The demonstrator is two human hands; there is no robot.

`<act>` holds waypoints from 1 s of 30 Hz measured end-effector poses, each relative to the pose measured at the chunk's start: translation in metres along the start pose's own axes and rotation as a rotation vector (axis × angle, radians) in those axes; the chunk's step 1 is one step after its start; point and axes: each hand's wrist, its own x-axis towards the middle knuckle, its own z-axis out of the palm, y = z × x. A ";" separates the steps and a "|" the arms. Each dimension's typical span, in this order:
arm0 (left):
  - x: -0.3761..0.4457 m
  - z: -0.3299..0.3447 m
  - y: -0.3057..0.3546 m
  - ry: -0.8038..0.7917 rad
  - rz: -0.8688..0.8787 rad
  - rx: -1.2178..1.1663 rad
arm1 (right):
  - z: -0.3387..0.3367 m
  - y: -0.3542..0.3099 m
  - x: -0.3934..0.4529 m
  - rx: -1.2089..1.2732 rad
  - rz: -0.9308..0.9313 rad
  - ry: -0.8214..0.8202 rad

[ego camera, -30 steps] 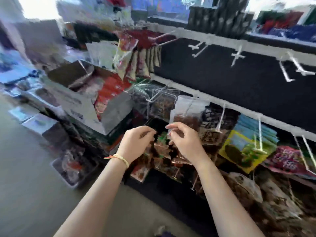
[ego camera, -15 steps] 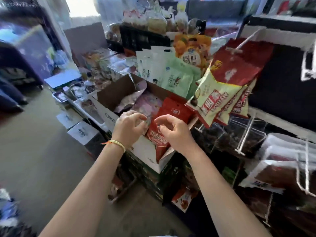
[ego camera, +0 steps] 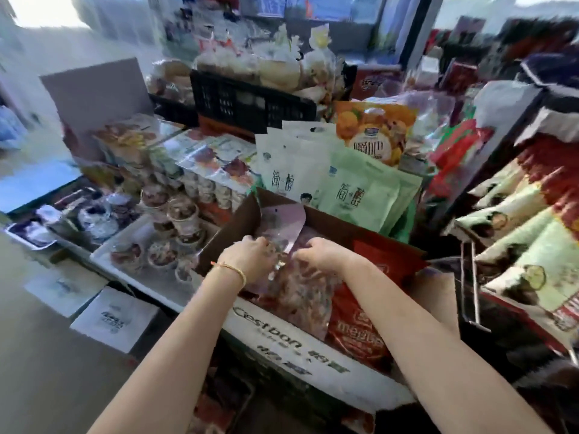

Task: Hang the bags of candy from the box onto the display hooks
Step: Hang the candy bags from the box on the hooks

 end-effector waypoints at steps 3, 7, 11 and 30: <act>0.015 0.001 -0.012 0.089 0.094 -0.096 | 0.018 -0.014 0.023 0.227 0.105 0.109; 0.023 0.007 -0.016 0.092 0.187 -0.193 | 0.041 -0.022 0.035 0.339 0.081 0.197; 0.025 0.009 -0.016 0.148 0.227 -0.346 | 0.044 -0.022 0.024 0.400 -0.019 0.242; -0.117 -0.009 0.178 -0.025 0.616 -1.586 | -0.046 0.127 -0.254 0.994 -0.490 0.426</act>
